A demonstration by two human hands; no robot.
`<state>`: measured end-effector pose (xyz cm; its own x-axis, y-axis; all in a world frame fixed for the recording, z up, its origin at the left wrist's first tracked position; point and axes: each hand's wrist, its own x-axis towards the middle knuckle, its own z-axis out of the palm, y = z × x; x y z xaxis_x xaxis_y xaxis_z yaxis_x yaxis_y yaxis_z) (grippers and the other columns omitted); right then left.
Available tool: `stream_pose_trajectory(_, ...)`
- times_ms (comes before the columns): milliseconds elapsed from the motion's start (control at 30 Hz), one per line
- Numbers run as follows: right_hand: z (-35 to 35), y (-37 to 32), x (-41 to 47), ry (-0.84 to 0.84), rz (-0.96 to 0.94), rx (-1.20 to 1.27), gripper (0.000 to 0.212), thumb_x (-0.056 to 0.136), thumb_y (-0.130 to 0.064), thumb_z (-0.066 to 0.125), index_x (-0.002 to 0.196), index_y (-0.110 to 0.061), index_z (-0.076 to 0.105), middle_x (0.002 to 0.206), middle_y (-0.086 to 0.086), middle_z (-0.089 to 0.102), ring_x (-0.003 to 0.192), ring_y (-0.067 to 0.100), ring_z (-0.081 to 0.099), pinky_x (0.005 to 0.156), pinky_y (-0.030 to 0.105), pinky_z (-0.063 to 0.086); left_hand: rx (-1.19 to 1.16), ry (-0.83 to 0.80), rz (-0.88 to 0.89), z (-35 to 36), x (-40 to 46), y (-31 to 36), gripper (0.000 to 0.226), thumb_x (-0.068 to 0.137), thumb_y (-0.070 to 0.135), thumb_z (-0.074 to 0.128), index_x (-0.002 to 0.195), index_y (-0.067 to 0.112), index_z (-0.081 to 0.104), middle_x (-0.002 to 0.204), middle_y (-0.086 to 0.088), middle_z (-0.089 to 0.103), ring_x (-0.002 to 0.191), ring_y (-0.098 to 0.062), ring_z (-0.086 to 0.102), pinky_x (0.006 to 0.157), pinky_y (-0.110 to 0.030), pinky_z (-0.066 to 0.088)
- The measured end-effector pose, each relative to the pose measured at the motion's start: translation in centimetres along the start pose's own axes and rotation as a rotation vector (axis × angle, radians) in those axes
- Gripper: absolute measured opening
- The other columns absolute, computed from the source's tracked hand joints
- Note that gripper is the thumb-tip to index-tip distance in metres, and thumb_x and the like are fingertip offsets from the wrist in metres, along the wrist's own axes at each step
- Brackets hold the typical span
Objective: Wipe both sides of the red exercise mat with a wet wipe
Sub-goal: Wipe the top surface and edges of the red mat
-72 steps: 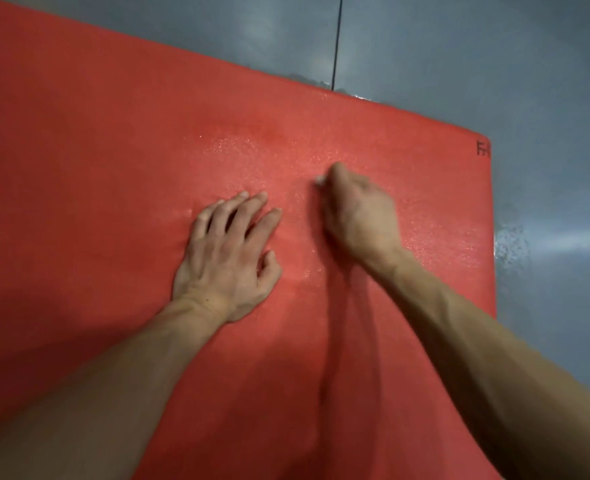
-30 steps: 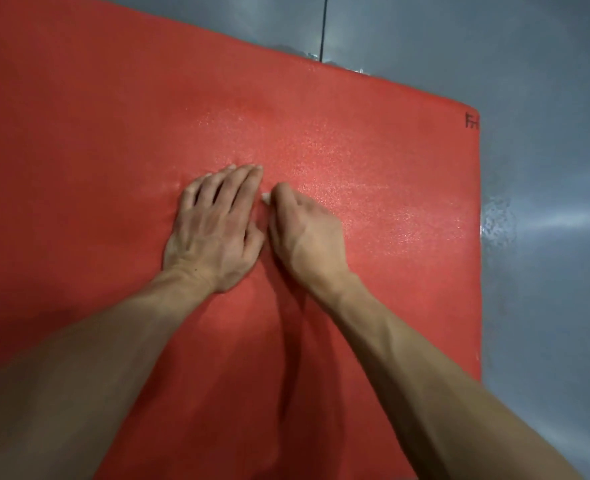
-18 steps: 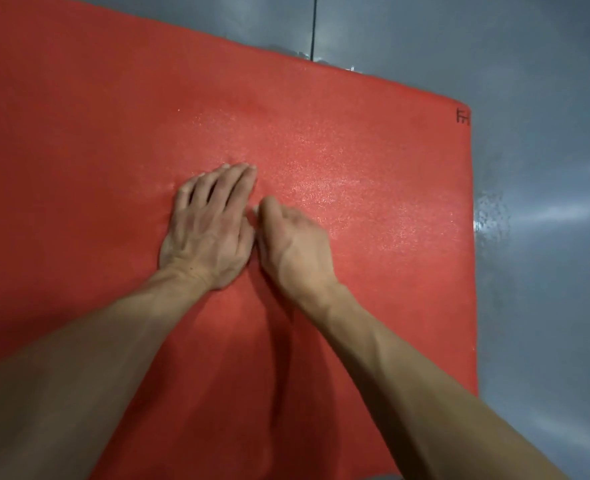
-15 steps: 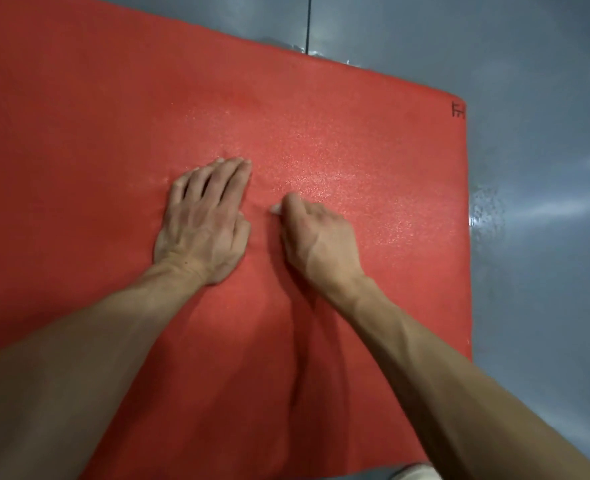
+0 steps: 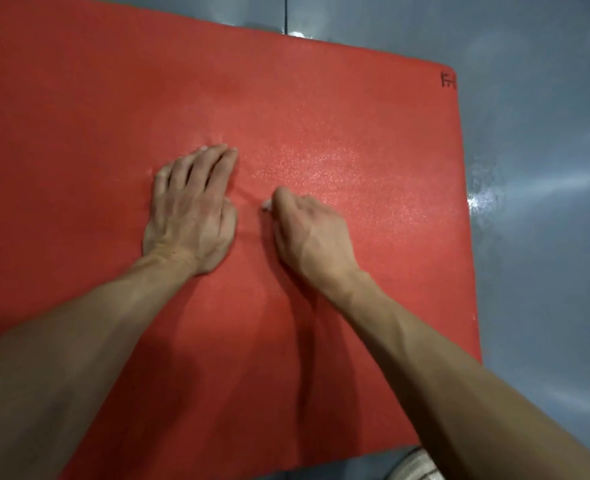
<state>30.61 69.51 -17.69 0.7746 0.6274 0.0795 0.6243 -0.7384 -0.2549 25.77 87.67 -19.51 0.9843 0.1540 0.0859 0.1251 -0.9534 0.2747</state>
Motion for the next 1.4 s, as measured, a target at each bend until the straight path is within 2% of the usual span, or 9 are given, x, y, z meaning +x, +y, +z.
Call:
stream_pose_trajectory(233, -3.7, 8.4, -2.9, 0.13, 0.585, -0.099, 0.023, 0.104, -0.034, 0.042, 0.101, -0.012, 0.049, 0.08, 0.02, 0.066, 0.072, 0.043, 0.062, 0.056, 0.039, 0.032, -0.022, 0.015, 0.002, 0.0, -0.2, 0.1, 0.063, 0.091, 0.022, 0.046, 0.153, 0.014, 0.04, 0.156, -0.004, 0.045, 0.14, -0.028, 0.039, 0.115, -0.045, 0.023)
stream_pose_trajectory(300, -1.8, 3.7, -0.9, 0.117, 0.561, -0.016, 0.022, 0.105, -0.034, 0.042, 0.099, -0.014, 0.05, 0.078, 0.014, 0.065, 0.069, 0.039, 0.061, 0.057, 0.036, 0.029, -0.026, 0.021, 0.005, 0.2, -0.1, 0.0, 0.062, 0.093, 0.022, 0.045, 0.154, 0.013, 0.039, 0.157, -0.005, 0.044, 0.142, -0.027, 0.039, 0.117, -0.045, 0.024)
stream_pose_trajectory(467, 1.7, -5.1, 0.6, 0.067, 0.057, 0.045, 0.016, 0.1, -0.025, 0.049, 0.089, -0.014, 0.055, 0.071, 0.005, 0.06, 0.065, 0.031, 0.056, 0.054, 0.036, 0.033, -0.117, 0.047, 0.001, 0.4, -0.5, -0.5, 0.061, 0.095, 0.015, 0.042, 0.156, 0.008, 0.037, 0.153, -0.014, 0.049, 0.144, -0.03, 0.04, 0.12, -0.045, 0.025)
stream_pose_trajectory(733, -2.6, 4.1, -1.7, 0.138, 0.451, -0.106, 0.024, 0.106, -0.03, 0.042, 0.106, -0.008, 0.05, 0.08, 0.018, 0.062, 0.075, 0.041, 0.059, 0.059, 0.037, 0.026, -0.43, 0.072, -0.114, -2.3, -6.6, -0.1, 0.064, 0.092, 0.003, 0.044, 0.155, 0.012, 0.038, 0.148, -0.004, 0.056, 0.138, -0.021, 0.049, 0.118, -0.042, 0.032)
stream_pose_trajectory(900, 0.7, -5.4, 0.4, -0.04, 0.057, 0.017, 0.018, 0.101, -0.023, 0.044, 0.102, -0.009, 0.054, 0.072, 0.007, 0.058, 0.065, 0.032, 0.056, 0.053, 0.034, 0.032, -0.332, 0.083, -0.172, -0.9, -10.0, 0.1, 0.059, 0.092, 0.008, 0.045, 0.152, 0.01, 0.044, 0.152, -0.01, 0.051, 0.146, -0.025, 0.041, 0.124, -0.045, 0.024)
stream_pose_trajectory(1000, -0.9, -2.7, -1.1, -0.103, -0.121, -0.054, 0.01, 0.099, -0.026, 0.047, 0.099, -0.015, 0.049, 0.073, 0.004, 0.063, 0.068, 0.031, 0.059, 0.055, 0.034, 0.037, -0.28, 0.077, -0.142, -0.8, -10.2, 0.0, 0.058, 0.092, 0.005, 0.047, 0.15, 0.01, 0.046, 0.154, -0.006, 0.05, 0.147, -0.023, 0.039, 0.126, -0.043, 0.021)
stream_pose_trajectory(1133, -4.9, 6.9, -4.3, -0.053, 0.304, -0.193, 0.02, 0.103, -0.032, 0.043, 0.099, -0.012, 0.047, 0.077, 0.017, 0.064, 0.072, 0.041, 0.063, 0.056, 0.04, 0.037, -0.21, 0.076, -0.14, -1.0, -10.1, 0.5, 0.057, 0.092, 0.006, 0.044, 0.148, 0.012, 0.049, 0.155, -0.005, 0.049, 0.148, -0.025, 0.038, 0.126, -0.043, 0.019)
stream_pose_trajectory(1233, -4.6, 6.0, -4.8, 0.092, 0.538, -0.133, 0.023, 0.104, -0.03, 0.043, 0.101, -0.008, 0.048, 0.075, 0.02, 0.062, 0.067, 0.043, 0.06, 0.056, 0.038, 0.029, -0.146, 0.062, -0.136, -1.0, -9.9, 0.8, 0.058, 0.089, 0.012, 0.04, 0.146, 0.013, 0.052, 0.154, -0.005, 0.049, 0.147, -0.027, 0.039, 0.125, -0.044, 0.02)
stream_pose_trajectory(1400, 0.4, -5.8, -4.9, -0.032, 0.098, 0.021, 0.008, 0.093, -0.015, 0.061, 0.091, -0.012, 0.055, 0.068, 0.004, 0.056, 0.06, 0.031, 0.053, 0.054, 0.033, 0.029, -0.105, 0.057, -0.124, -1.1, -9.9, 0.8, 0.06, 0.088, 0.012, 0.042, 0.148, 0.012, 0.049, 0.154, -0.006, 0.048, 0.146, -0.028, 0.039, 0.124, -0.046, 0.022)
